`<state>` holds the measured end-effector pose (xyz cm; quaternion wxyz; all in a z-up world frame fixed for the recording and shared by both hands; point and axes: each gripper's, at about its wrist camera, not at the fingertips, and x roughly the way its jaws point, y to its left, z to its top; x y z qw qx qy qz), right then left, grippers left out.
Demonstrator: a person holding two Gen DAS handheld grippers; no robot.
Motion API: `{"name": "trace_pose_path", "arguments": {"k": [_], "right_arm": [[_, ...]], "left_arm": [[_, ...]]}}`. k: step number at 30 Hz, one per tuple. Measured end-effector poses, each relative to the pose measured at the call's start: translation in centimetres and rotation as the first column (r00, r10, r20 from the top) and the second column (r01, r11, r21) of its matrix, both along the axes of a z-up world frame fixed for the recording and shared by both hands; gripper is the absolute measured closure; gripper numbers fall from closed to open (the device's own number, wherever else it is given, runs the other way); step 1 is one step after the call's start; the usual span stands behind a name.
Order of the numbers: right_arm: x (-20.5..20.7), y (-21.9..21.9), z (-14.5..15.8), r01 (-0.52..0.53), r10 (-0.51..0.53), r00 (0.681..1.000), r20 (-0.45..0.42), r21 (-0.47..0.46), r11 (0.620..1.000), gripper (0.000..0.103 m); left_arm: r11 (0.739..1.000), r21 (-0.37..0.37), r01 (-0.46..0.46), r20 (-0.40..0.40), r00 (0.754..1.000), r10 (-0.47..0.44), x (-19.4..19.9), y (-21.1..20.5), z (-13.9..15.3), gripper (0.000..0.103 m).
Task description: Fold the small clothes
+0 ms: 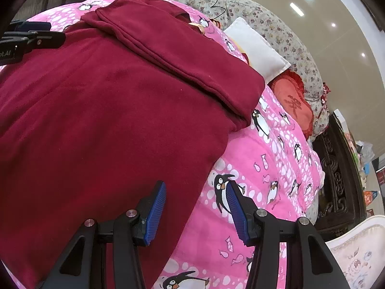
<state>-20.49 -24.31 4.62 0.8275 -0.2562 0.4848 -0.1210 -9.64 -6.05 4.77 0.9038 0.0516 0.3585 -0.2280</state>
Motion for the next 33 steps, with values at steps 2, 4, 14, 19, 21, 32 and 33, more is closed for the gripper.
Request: {"name": "trace_pose_path", "arguments": {"k": [2, 4, 14, 19, 21, 32, 33], "right_arm": [[-0.1, 0.0, 0.1, 0.002, -0.002, 1.000, 0.006, 0.006, 1.000, 0.053], [0.0, 0.0, 0.3, 0.006, -0.006, 1.000, 0.010, 0.021, 1.000, 0.053], [0.3, -0.1, 1.0, 0.019, -0.019, 1.000, 0.007, 0.019, 1.000, 0.053], [0.7, 0.4, 1.4, 0.026, -0.026, 1.000, -0.003, 0.006, 1.000, 0.053], [0.9, 0.6, 1.6, 0.028, -0.028, 1.000, -0.005, -0.005, 1.000, 0.053], [1.7, 2.4, 2.6, 0.026, -0.027, 1.000, -0.015, -0.041, 0.999, 0.053], [1.7, 2.5, 2.6, 0.025, -0.025, 1.000, -0.015, -0.043, 0.999, 0.053]], "left_arm": [[1.000, 0.001, -0.004, 0.006, 1.000, 0.004, -0.1, 0.0, 0.0, 0.040], [1.000, 0.006, -0.008, 0.014, 1.000, 0.007, -0.1, 0.0, 0.0, 0.040], [0.998, -0.058, -0.011, -0.037, 0.999, 0.009, 0.4, 0.5, -0.4, 0.040], [0.992, -0.125, -0.010, -0.103, 0.995, -0.003, 0.7, 0.5, -0.9, 0.040], [0.991, -0.137, -0.006, -0.122, 0.992, -0.010, 0.7, 0.4, -1.1, 0.040], [0.981, -0.194, -0.003, -0.199, 0.979, -0.036, -0.3, 0.0, -2.1, 0.040], [0.982, -0.191, -0.002, -0.197, 0.980, -0.036, -0.3, 0.0, -2.1, 0.040]]}}
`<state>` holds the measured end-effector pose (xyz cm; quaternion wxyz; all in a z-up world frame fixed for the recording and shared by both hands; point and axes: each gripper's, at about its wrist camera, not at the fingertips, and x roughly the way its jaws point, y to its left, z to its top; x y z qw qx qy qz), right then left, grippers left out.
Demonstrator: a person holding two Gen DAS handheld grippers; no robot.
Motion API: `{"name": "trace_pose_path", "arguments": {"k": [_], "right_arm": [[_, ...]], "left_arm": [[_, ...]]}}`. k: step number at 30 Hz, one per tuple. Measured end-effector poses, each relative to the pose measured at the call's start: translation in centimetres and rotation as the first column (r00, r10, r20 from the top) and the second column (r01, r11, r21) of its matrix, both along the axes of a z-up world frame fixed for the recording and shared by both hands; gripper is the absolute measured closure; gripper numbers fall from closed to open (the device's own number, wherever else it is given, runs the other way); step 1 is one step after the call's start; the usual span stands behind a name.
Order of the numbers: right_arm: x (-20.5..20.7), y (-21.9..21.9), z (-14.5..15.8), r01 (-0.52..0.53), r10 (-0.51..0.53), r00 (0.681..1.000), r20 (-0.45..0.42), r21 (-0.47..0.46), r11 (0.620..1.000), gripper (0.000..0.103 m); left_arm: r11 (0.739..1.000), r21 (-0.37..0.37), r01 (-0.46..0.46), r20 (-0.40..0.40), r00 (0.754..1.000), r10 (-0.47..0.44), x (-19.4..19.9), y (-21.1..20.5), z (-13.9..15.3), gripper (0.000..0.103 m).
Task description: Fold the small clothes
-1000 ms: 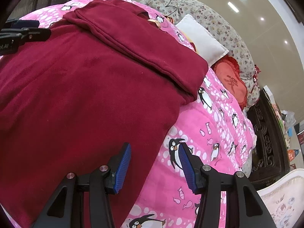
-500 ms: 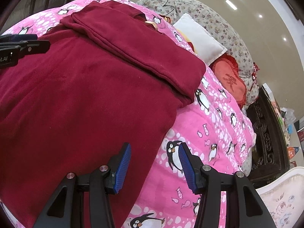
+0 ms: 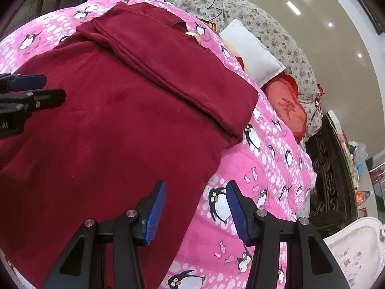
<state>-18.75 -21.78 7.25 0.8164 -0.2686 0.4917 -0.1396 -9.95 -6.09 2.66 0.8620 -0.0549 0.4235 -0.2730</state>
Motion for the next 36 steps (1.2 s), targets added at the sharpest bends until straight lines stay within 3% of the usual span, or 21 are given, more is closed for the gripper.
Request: {"name": "trace_pose_path", "arguments": {"k": [18, 24, 27, 29, 30, 32, 36], "right_arm": [[-0.3, 0.4, -0.2, -0.014, 0.014, 1.000, 0.003, 0.021, 1.000, 0.053], [-1.4, -1.0, -0.2, 0.007, -0.009, 1.000, 0.015, 0.112, 0.994, 0.053], [-3.1, -3.3, -0.1, 0.041, -0.047, 0.999, 0.015, 0.275, 0.961, 0.053], [-4.6, -5.2, -0.3, 0.062, -0.073, 0.997, 0.009, 0.437, 0.897, 0.052], [-5.7, -6.4, -0.5, 0.075, -0.089, 0.996, 0.001, 0.528, 0.846, 0.052], [-7.4, -7.4, -1.3, 0.077, -0.091, 0.996, -0.008, 0.614, 0.786, 0.051], [-10.7, -8.6, -2.5, 0.096, -0.103, 0.994, -0.029, 0.660, 0.745, 0.050]], "left_arm": [[0.999, 0.027, -0.017, 0.021, 1.000, 0.016, -0.3, -0.1, -0.1, 0.040], [0.999, 0.023, 0.029, -0.010, 1.000, -0.029, -1.0, 0.6, 0.5, 0.040], [0.999, 0.013, 0.042, -0.014, 0.999, -0.042, -1.8, 2.9, 1.4, 0.040], [0.999, 0.033, 0.043, 0.000, 0.999, -0.043, -2.7, 4.8, 2.1, 0.040], [0.998, 0.047, 0.040, 0.004, 0.999, -0.040, -3.0, 5.4, 2.4, 0.040], [0.996, 0.081, 0.037, 0.018, 0.999, -0.038, -3.9, 7.3, 2.9, 0.040], [0.990, 0.142, 0.015, -0.015, 1.000, -0.013, -4.8, 10.6, 2.2, 0.037]]}}
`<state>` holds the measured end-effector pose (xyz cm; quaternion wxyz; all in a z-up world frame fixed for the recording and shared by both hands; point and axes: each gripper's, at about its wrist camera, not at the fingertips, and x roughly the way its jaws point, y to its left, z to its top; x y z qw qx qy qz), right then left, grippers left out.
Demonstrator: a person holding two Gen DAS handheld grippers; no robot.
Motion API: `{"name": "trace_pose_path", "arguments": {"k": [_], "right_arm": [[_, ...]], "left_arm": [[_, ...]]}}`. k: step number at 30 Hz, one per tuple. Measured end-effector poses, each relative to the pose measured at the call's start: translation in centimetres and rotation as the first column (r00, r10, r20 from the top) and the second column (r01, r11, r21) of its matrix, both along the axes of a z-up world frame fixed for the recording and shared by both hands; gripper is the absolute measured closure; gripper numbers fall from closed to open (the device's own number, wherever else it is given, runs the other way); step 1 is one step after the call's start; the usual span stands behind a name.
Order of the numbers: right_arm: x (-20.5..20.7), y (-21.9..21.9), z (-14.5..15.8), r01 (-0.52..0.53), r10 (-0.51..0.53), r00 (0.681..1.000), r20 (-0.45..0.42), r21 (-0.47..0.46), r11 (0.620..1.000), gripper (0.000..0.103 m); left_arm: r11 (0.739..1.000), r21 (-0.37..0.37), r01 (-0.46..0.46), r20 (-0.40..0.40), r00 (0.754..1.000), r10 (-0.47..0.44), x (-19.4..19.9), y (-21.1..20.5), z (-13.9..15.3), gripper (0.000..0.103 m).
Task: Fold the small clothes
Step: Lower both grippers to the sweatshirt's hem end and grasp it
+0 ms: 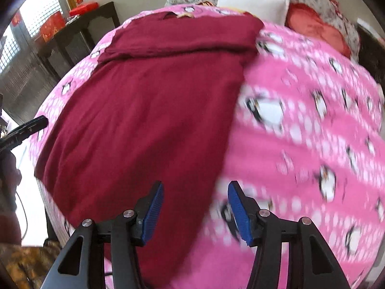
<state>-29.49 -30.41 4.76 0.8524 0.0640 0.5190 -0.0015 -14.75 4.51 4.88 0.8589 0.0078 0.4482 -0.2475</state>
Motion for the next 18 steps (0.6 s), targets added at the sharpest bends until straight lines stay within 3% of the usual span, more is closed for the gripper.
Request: {"name": "trace_pose_path", "arguments": {"k": [8, 11, 13, 18], "right_arm": [[-3.3, -0.2, -2.1, -0.064, 0.060, 0.998, 0.026, 0.238, 0.969, 0.043], [-3.3, 0.0, -2.6, -0.082, 0.068, 0.996, 0.063, 0.263, 0.961, 0.041], [-3.4, -0.1, -2.8, -0.094, 0.074, 0.994, 0.078, 0.302, 0.949, 0.040], [-2.9, 0.3, -4.0, -0.116, 0.056, 0.988, 0.146, 0.443, 0.889, 0.037]], "left_arm": [[0.996, -0.058, -0.061, -0.206, 0.977, 0.048, -0.4, 3.5, -4.0, 0.034], [0.992, -0.098, -0.076, -0.193, 0.980, 0.056, -0.9, 3.2, -4.1, 0.020], [0.990, -0.116, -0.080, -0.194, 0.979, 0.057, -1.1, 2.7, -4.2, 0.017], [0.998, -0.057, -0.034, -0.141, 0.990, 0.026, -2.0, 1.2, -4.5, 0.005]]}}
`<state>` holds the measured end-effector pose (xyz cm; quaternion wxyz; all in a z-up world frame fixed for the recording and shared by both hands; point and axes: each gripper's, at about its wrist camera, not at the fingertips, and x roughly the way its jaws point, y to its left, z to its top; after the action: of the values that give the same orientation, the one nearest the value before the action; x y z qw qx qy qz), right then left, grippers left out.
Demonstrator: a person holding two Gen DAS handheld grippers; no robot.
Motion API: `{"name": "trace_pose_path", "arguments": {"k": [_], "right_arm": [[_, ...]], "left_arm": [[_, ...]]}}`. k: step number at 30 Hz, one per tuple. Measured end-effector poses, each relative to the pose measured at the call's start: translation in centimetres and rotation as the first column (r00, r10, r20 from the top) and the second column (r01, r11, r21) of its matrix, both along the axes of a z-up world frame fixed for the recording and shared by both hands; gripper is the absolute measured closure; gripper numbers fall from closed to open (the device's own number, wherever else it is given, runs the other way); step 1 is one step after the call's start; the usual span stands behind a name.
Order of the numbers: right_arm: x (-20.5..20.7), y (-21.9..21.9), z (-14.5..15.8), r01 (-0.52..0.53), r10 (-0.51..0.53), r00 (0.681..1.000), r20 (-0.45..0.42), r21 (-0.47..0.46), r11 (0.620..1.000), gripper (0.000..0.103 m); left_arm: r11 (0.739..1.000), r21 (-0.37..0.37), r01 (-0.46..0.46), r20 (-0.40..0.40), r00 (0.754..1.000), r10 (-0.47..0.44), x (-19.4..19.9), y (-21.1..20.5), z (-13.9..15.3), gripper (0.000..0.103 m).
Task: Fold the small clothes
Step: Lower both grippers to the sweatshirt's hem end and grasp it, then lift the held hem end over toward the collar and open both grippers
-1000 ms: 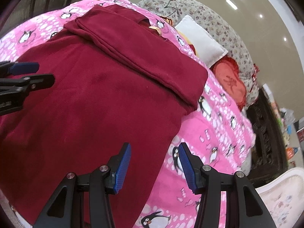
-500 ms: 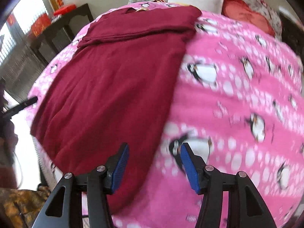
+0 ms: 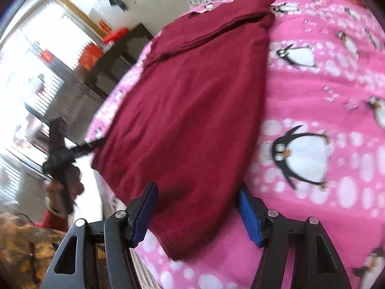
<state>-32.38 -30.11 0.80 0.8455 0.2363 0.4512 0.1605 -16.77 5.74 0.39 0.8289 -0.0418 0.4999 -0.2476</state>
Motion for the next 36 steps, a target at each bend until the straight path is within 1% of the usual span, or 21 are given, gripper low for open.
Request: {"name": "trace_pose_path", "arguments": {"k": [3, 4, 5, 7, 9, 10, 11, 12, 13, 14, 15, 16, 18, 20, 22, 24, 26, 28, 31, 34, 36], "right_arm": [[-0.1, 0.3, 0.0, -0.042, 0.042, 0.999, 0.008, 0.038, 0.998, 0.037], [-0.3, 0.4, 0.1, -0.068, 0.068, 0.998, 0.004, 0.055, 0.996, 0.037], [-0.4, 0.5, 0.0, -0.082, 0.082, 0.997, 0.004, 0.067, 0.994, 0.037], [-0.3, 0.5, -0.2, -0.084, 0.083, 0.996, 0.014, 0.089, 0.992, 0.038], [0.0, 0.6, -0.4, -0.079, 0.077, 0.997, 0.027, 0.078, 0.994, 0.048], [0.1, 0.6, -0.5, -0.087, 0.084, 0.996, 0.037, 0.095, 0.992, 0.063], [0.0, 0.4, -0.7, -0.092, 0.087, 0.995, 0.039, 0.135, 0.987, 0.082], [0.1, 0.3, -1.0, -0.080, 0.073, 0.996, 0.043, 0.191, 0.978, 0.087], [0.2, 0.2, -1.0, -0.074, 0.065, 0.997, 0.052, 0.209, 0.975, 0.089], [0.4, 0.2, -0.9, -0.083, 0.069, 0.995, 0.069, 0.226, 0.970, 0.090], [0.6, 0.3, -0.6, -0.098, 0.079, 0.993, 0.084, 0.246, 0.964, 0.090], [0.8, 0.4, -0.2, -0.107, 0.083, 0.991, 0.101, 0.265, 0.958, 0.090], [1.5, 0.4, 1.4, -0.147, 0.098, 0.982, 0.162, 0.323, 0.935, 0.090], [2.3, 0.2, 3.3, -0.180, 0.104, 0.969, 0.226, 0.350, 0.919, 0.090], [3.7, 0.0, 5.5, -0.203, 0.105, 0.954, 0.280, 0.348, 0.915, 0.090], [5.2, -0.2, 6.9, -0.211, 0.097, 0.942, 0.320, 0.343, 0.915, 0.090], [7.4, -0.8, 8.7, -0.204, 0.087, 0.931, 0.355, 0.306, 0.930, 0.090], [9.5, -1.9, 9.8, -0.176, 0.059, 0.925, 0.374, 0.286, 0.942, 0.090], [13.4, -4.3, 10.8, -0.100, -0.019, 0.926, 0.378, 0.291, 0.951, 0.090], [17.8, -7.2, 10.4, -0.001, -0.114, 0.931, 0.346, 0.315, 0.949, 0.090], [21.0, -9.6, 9.0, 0.088, -0.201, 0.932, 0.301, 0.348, 0.933, 0.090]], "left_arm": [[0.997, 0.066, 0.038, 0.013, 0.999, -0.039, -0.2, -1.0, -0.1, 0.004], [0.996, 0.072, 0.059, 0.005, 0.998, -0.060, -0.4, -1.0, -0.1, 0.004], [0.995, 0.062, 0.076, -0.007, 0.997, -0.075, -0.5, -0.9, -0.1, 0.004], [0.996, 0.048, 0.070, -0.016, 0.997, -0.070, -0.5, -0.7, -0.2, 0.004], [0.997, 0.053, 0.064, -0.015, 0.998, -0.063, -0.5, -0.8, -0.2, 0.005], [0.996, 0.061, 0.060, -0.014, 0.998, -0.060, -0.5, -0.9, -0.2, 0.007], [0.996, 0.066, 0.058, -0.006, 0.998, -0.058, -0.5, -0.9, 0.0, 0.025], [0.995, 0.073, 0.064, -0.001, 0.998, -0.064, -0.5, -1.1, 0.2, 0.053], [0.992, 0.095, 0.081, 0.003, 0.997, -0.082, -0.5, -1.2, 0.4, 0.065], [0.992, 0.086, 0.098, -0.006, 0.995, -0.098, -0.4, -1.2, 0.6, 0.080], [0.992, 0.063, 0.108, -0.024, 0.994, -0.107, -0.3, -1.3, 0.7, 0.086], [0.993, 0.040, 0.114, -0.044, 0.993, -0.112, 0.1, -1.3, 0.9, 0.087], [0.991, 0.012, 0.130, -0.059, 0.990, -0.129, 0.6, -1.2, 1.6, 0.089], [0.988, -0.054, 0.144, -0.060, 0.987, -0.148, 1.2, -0.8, 3.1, 0.089], [0.982, -0.109, 0.156, -0.045, 0.986, -0.162, 2.1, -0.6, 4.6, 0.090], [0.978, -0.135, 0.160, -0.017, 0.986, -0.163, 3.2, -0.7, 6.0, 0.091], [0.976, -0.149, 0.159, 0.017, 0.987, -0.159, 4.9, -1.4, 7.5, 0.091], [0.975, -0.159, 0.156, 0.054, 0.987, -0.149, 6.9, -2.3, 8.9, 0.092], [0.975, -0.171, 0.141, 0.086, 0.988, -0.128, 11.2, -4.2, 10.7, 0.092], [0.977, -0.176, 0.122, 0.104, 0.989, -0.104, 16.1, -6.4, 11.9, 0.092], [0.981, -0.164, 0.104, 0.118, 0.989, -0.085, 18.7, -7.7, 12.2, 0.092]]}}
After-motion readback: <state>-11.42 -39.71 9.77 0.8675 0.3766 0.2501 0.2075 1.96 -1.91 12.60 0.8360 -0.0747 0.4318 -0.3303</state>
